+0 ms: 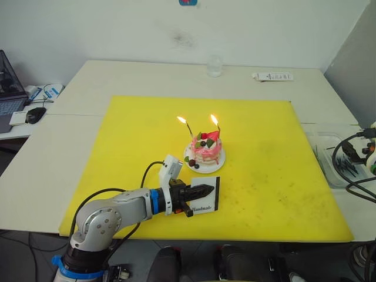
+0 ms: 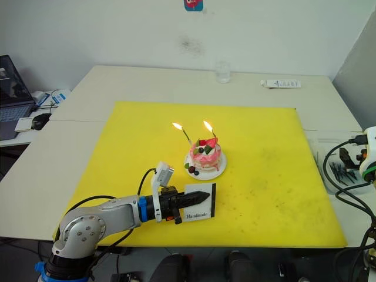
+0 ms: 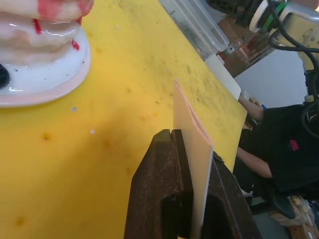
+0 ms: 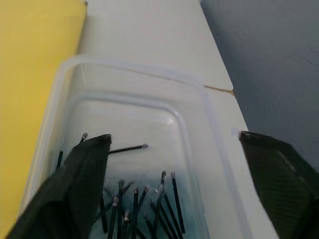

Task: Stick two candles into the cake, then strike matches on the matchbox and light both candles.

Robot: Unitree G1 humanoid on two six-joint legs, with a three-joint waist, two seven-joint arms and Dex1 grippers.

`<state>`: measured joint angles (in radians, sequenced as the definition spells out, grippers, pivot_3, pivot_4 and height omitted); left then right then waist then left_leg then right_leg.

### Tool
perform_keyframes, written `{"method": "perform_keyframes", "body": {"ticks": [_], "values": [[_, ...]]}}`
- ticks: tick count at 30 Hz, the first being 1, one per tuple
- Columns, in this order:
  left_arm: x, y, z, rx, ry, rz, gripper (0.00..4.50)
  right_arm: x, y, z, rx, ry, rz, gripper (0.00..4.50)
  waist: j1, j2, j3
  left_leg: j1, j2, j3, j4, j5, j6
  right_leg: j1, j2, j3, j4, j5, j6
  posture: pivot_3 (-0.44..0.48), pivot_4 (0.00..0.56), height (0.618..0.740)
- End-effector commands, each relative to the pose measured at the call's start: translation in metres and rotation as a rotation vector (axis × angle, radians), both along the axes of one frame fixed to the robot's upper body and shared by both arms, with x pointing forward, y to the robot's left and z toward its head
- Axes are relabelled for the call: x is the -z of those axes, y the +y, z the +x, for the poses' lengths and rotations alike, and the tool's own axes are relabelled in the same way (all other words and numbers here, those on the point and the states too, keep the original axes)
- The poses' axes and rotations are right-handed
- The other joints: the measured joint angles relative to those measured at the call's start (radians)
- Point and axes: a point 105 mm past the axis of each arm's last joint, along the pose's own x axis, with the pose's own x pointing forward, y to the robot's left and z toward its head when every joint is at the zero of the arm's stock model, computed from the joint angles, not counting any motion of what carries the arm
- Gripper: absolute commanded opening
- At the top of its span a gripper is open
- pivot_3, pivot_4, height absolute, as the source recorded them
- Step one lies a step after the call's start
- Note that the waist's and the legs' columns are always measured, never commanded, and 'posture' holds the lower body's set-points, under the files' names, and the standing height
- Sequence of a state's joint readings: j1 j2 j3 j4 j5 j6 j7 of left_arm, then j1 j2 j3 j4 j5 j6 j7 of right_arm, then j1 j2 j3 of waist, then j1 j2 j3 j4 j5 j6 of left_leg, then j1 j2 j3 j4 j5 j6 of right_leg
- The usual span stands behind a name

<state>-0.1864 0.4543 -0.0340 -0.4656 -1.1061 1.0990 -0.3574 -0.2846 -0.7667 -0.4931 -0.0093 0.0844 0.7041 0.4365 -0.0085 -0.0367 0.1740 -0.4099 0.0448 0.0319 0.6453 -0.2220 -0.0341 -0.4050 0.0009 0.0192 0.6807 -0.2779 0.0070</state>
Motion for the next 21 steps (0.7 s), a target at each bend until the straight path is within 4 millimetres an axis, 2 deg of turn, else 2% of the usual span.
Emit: {"method": "perform_keyframes", "body": {"ticks": [1,5,7,10,13,16,21], "values": [[-0.006,-0.005,-0.001,0.022,0.002,-0.003,0.00,-0.046,0.026,-0.006,-0.177,-0.136,-0.094,4.47,0.000,0.000,0.000,0.000,0.000,0.000,0.000,0.000,0.000,0.000,0.000,0.000,0.000,0.000,0.000,0.000,0.150,0.740],[-0.002,-0.003,-0.005,0.056,0.033,0.035,0.00,-0.054,0.078,-0.015,-0.459,-0.110,-0.148,4.47,-0.003,0.001,0.000,0.000,0.001,-0.001,0.000,0.000,0.000,0.000,0.001,-0.001,0.000,0.000,0.000,0.000,0.150,0.740],[0.000,-0.001,-0.001,0.041,0.049,0.054,0.00,-0.055,0.110,-0.023,-0.652,-0.075,-0.134,4.47,-0.003,0.001,0.000,0.000,0.001,-0.001,0.000,0.000,0.000,0.000,0.001,-0.001,0.000,0.000,0.000,0.000,0.150,0.740],[0.002,0.001,0.004,0.029,0.063,0.076,0.00,-0.052,0.145,-0.038,-0.873,-0.003,-0.089,4.47,-0.003,0.001,0.000,0.000,0.001,-0.002,0.000,0.000,0.000,0.001,0.001,-0.002,0.000,0.000,0.000,0.000,0.150,0.740],[0.008,0.004,0.005,0.041,0.089,0.142,0.00,-0.037,0.186,-0.068,-1.174,0.203,-0.082,4.47,-0.001,0.001,0.001,0.000,0.000,-0.002,0.000,0.000,0.000,0.001,0.001,-0.002,0.000,0.000,0.000,0.000,0.150,0.740],[0.011,0.006,0.007,0.041,0.076,0.191,0.00,-0.032,0.203,-0.080,-1.289,0.284,-0.077,4.47,-0.001,0.000,0.001,0.000,0.001,-0.002,0.000,0.000,0.000,0.001,0.001,-0.002,-0.001,0.000,0.000,0.000,0.150,0.740],[0.004,0.009,0.010,0.052,-0.004,0.231,1.43,-0.030,0.217,-0.080,-1.361,0.285,-0.073,4.50,0.000,0.000,0.001,0.000,0.001,-0.002,0.000,0.000,0.000,0.000,0.001,-0.002,-0.001,0.000,0.000,0.000,0.150,0.740]]}}
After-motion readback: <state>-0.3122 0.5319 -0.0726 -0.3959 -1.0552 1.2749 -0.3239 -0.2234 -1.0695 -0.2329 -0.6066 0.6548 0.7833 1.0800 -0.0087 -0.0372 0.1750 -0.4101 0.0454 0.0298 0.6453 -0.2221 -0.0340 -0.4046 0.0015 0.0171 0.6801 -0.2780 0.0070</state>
